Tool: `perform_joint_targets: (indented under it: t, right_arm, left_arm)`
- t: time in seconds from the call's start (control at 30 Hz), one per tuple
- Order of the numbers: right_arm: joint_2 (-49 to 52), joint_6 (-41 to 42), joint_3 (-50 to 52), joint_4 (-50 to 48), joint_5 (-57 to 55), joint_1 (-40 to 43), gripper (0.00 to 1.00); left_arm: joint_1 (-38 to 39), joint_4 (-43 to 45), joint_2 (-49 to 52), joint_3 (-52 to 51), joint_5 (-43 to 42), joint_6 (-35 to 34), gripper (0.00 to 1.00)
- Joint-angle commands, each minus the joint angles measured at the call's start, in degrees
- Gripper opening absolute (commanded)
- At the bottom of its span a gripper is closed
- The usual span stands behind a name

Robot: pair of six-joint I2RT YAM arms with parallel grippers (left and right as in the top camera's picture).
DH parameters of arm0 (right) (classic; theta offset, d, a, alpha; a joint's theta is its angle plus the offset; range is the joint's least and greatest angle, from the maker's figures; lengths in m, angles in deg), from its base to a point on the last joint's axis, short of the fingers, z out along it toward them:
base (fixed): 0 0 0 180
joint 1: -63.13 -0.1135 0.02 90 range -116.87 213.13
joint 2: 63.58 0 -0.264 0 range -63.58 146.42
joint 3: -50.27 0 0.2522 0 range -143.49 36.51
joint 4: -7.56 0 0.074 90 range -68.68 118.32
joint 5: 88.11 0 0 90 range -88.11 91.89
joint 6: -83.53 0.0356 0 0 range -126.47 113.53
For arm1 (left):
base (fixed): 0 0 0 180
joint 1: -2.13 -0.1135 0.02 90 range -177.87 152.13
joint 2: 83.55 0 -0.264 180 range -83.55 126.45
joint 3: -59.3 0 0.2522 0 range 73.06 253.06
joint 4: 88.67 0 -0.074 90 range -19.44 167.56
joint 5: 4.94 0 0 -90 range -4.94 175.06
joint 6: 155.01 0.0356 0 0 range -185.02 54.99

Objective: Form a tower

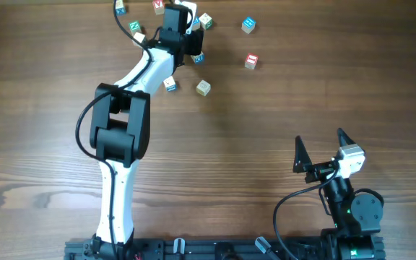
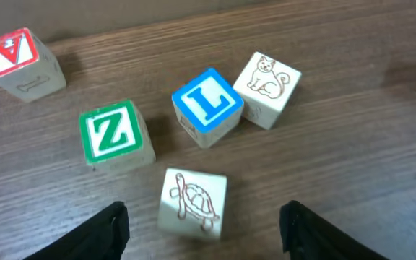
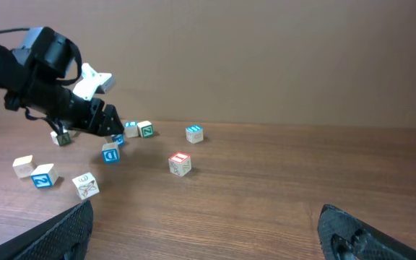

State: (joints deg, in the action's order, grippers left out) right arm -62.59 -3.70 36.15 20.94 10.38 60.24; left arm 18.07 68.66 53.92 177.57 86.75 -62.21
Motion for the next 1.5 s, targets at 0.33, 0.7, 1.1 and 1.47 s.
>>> perform_joint_targets:
  t: [0.33,0.7,1.1,1.47]
  right_arm:
    - [-0.46,0.39,0.07,-0.17,-0.63,-0.13,1.0]
    - [-0.46,0.39,0.07,-0.17,-0.66,-0.13,1.0]
    - [-0.46,0.37,0.07,-0.17,-0.63,-0.13,1.0]
    - [-0.46,0.39,0.07,-0.17,-0.63,-0.13,1.0]
  left_arm:
    - [-0.46,5.38,5.11,0.83,0.83,1.46,0.52]
    - [-0.46,6.01,2.49,0.85,0.79,0.81,0.23]
    - [-0.46,-12.7,-19.8,0.85,0.79,-8.17,0.18]
    - [-0.26,-57.66,-43.95,0.83,-2.43,-23.26,0.17]
